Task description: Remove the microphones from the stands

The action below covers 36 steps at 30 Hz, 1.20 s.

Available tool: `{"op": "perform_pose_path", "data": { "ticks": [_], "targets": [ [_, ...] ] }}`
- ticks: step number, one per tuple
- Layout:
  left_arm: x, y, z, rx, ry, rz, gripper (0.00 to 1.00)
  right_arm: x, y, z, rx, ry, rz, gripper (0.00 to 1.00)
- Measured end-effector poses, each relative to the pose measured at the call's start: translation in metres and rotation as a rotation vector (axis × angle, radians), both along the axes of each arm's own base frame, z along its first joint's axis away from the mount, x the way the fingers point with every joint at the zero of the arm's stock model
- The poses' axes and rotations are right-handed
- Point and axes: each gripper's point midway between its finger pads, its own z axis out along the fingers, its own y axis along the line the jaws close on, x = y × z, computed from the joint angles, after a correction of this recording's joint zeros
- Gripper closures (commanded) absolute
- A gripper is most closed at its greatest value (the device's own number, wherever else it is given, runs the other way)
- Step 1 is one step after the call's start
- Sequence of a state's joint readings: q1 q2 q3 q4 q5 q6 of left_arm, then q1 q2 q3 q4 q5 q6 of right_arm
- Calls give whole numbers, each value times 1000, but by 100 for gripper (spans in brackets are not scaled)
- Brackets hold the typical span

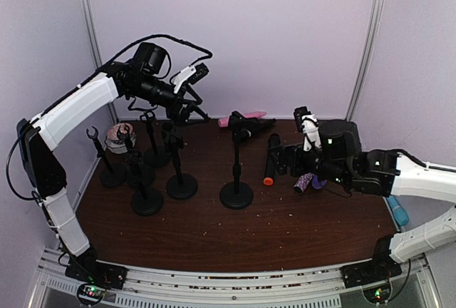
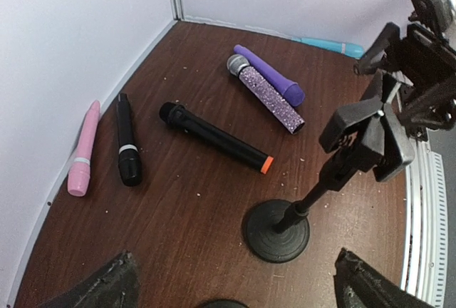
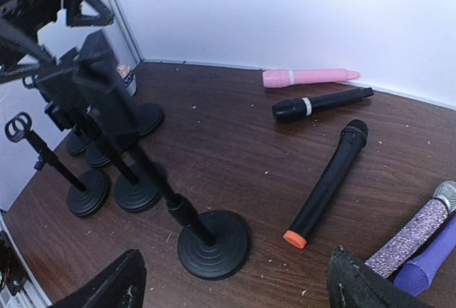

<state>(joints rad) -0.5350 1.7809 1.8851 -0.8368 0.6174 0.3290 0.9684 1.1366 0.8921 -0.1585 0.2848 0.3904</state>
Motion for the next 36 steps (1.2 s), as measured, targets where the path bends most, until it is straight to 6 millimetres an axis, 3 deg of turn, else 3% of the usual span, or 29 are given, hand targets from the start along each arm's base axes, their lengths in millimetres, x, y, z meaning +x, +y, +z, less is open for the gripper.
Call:
{"op": "perform_pose_path", "data": {
  "ticks": [3, 7, 12, 20, 26, 30, 35, 36],
  "targets": [
    [2, 2, 0, -2, 5, 9, 2, -4, 26, -14, -67, 5, 27, 11],
    [1, 2, 1, -8, 12, 8, 2, 7, 66, -45, -174, 39, 42, 11],
    [1, 4, 4, -15, 13, 12, 2, 25, 100, -70, -243, 59, 43, 12],
    [5, 13, 10, -23, 2, 32, 2, 40, 119, -93, -287, 70, 22, 25],
    [7, 16, 11, -24, 3, 38, 2, 42, 119, -109, -301, 94, 5, 48],
    [7, 16, 11, -26, 4, 37, 2, 45, 119, -108, -289, 92, -3, 65],
    [6, 16, 11, -29, 8, 32, 2, 49, 118, -102, -270, 75, -7, 100],
    [6, 16, 11, -30, 8, 31, 2, 49, 118, -100, -263, 75, -6, 100]
  ]
}}
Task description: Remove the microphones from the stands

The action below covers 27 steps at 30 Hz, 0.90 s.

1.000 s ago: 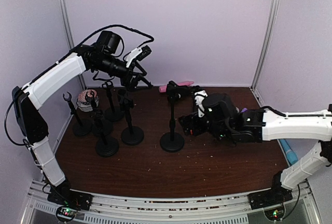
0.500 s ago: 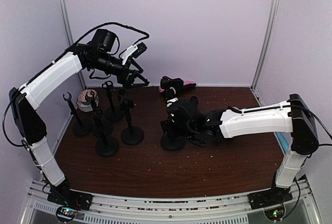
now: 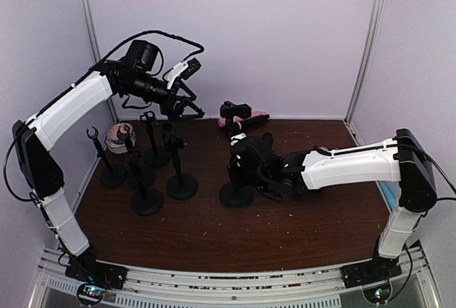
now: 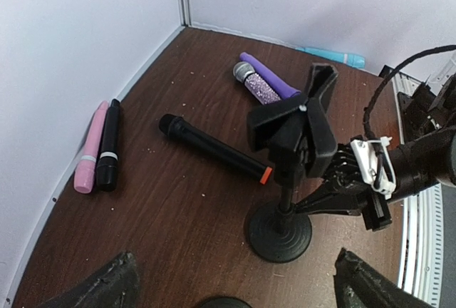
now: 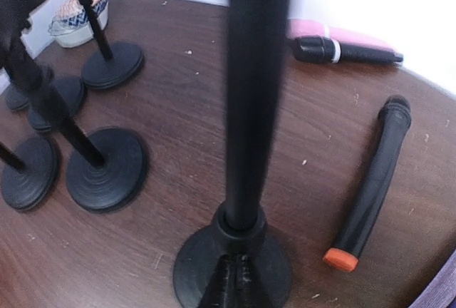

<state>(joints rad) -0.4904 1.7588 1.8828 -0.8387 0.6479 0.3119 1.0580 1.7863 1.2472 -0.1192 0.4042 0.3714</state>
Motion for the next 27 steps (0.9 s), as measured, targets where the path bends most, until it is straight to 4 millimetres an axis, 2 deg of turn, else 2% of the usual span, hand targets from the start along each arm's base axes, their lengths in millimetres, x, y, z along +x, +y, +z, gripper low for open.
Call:
{"op": "perform_pose_path", "data": {
  "ticks": [3, 6, 12, 13, 16, 18, 20, 21, 24, 27],
  "targets": [
    [-1, -1, 1, -5, 3, -7, 2, 1, -2, 10, 22, -16, -1, 100],
    [-4, -2, 0, -16, 16, -22, 2, 3, -5, 29, 63, -34, -1, 100],
    [-15, -7, -9, -38, 75, -65, 4, 11, -17, 98, 242, -94, 27, 99],
    [-16, -8, -11, -38, 83, -70, 4, 11, -19, 108, 268, -106, 32, 89],
    [-21, -11, -17, -38, 104, -86, 4, 12, -23, 129, 317, -130, 45, 75],
    [-21, -13, -19, -39, 111, -92, 3, 11, -22, 127, 329, -127, 53, 53],
    [-22, -13, -19, -40, 115, -94, 4, 7, -22, 109, 325, -107, 68, 35],
    [-22, -14, -19, -40, 115, -95, 4, 5, -23, 98, 322, -86, 67, 31],
    [-22, -13, -19, -40, 115, -94, 3, -9, -27, 46, 261, -4, 74, 27],
    [-22, -13, -19, -40, 115, -95, 3, -18, -27, 13, 224, 55, 70, 26]
  ]
}}
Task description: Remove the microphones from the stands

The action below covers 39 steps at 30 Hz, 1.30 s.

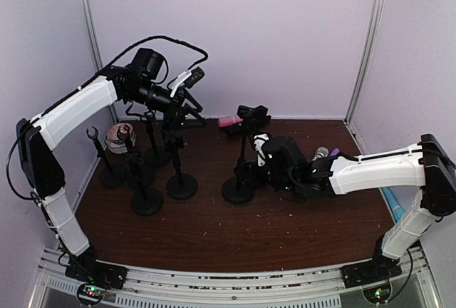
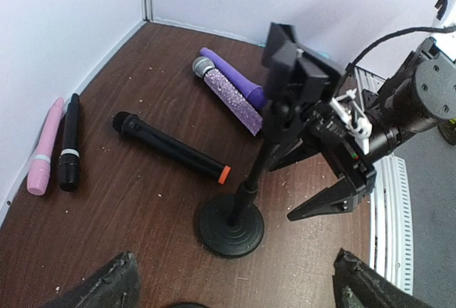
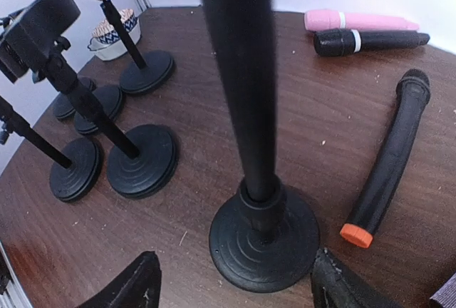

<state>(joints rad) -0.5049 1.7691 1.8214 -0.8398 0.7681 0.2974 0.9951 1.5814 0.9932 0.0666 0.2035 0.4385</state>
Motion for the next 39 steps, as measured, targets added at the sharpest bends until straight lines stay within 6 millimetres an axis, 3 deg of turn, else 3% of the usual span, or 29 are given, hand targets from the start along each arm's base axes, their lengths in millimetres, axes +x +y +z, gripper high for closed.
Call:
{"op": "perform_pose_path", "data": {
  "ticks": [3, 9, 16, 21, 29, 37, 38, 39],
  "targets": [
    [0, 0, 0, 1, -1, -1, 3, -4, 2, -15, -3, 28, -5, 27],
    [-3, 2, -3, 14, 10, -5, 3, 1, 7, -11, 20, 3, -5, 30],
    [-4, 2, -3, 16, 10, -6, 3, 15, 21, -32, -75, -46, 33, 44],
    [-4, 4, -4, 23, 8, -7, 3, 25, 27, -35, -114, -85, 28, 62],
    [-8, 9, -11, 45, 16, -19, 4, 31, 25, -27, -110, -138, 2, 100],
    [-13, 11, -21, 60, 34, -33, 6, 33, 28, -9, -53, -180, -5, 100],
    [-13, 11, -22, 62, 35, -34, 7, 33, 28, -5, -45, -184, -3, 96],
    [-14, 11, -24, 64, 39, -35, 7, 33, 28, 0, -36, -189, -5, 85]
  ]
}}
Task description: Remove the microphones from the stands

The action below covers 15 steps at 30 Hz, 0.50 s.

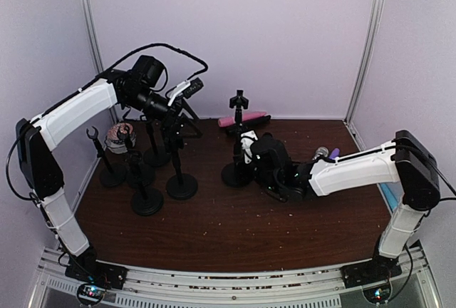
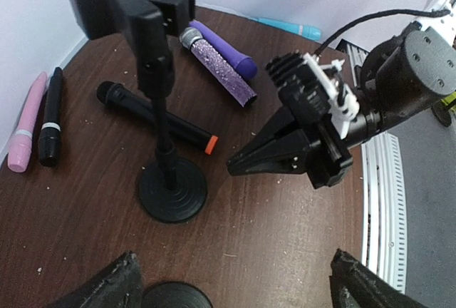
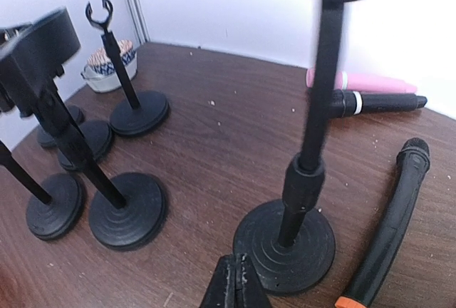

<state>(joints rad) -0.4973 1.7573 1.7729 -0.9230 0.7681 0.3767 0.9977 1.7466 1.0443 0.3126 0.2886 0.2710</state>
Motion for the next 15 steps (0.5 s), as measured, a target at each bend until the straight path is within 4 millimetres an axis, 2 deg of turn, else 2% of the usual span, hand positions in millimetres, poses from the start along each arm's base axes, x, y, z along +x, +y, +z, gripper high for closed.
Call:
{"op": "perform_pose_path", "data": {
  "ticks": [2, 4, 8, 12, 15],
  "targets": [
    [-1, 1, -4, 6, 9, -1, 7, 1, -1, 9, 30, -7, -8, 57],
    [-2, 1, -6, 9, 14, -2, 7, 3, -3, 15, 53, -11, -19, 39],
    [-3, 2, -8, 13, 18, -5, 7, 7, -15, 4, 82, 6, -59, 31],
    [-5, 2, -6, 9, 12, -8, 6, 13, -25, -14, 42, 11, -108, 30],
    [-6, 2, -4, 5, 8, -10, 5, 21, -25, -26, -7, -10, -130, 31]
  ]
}}
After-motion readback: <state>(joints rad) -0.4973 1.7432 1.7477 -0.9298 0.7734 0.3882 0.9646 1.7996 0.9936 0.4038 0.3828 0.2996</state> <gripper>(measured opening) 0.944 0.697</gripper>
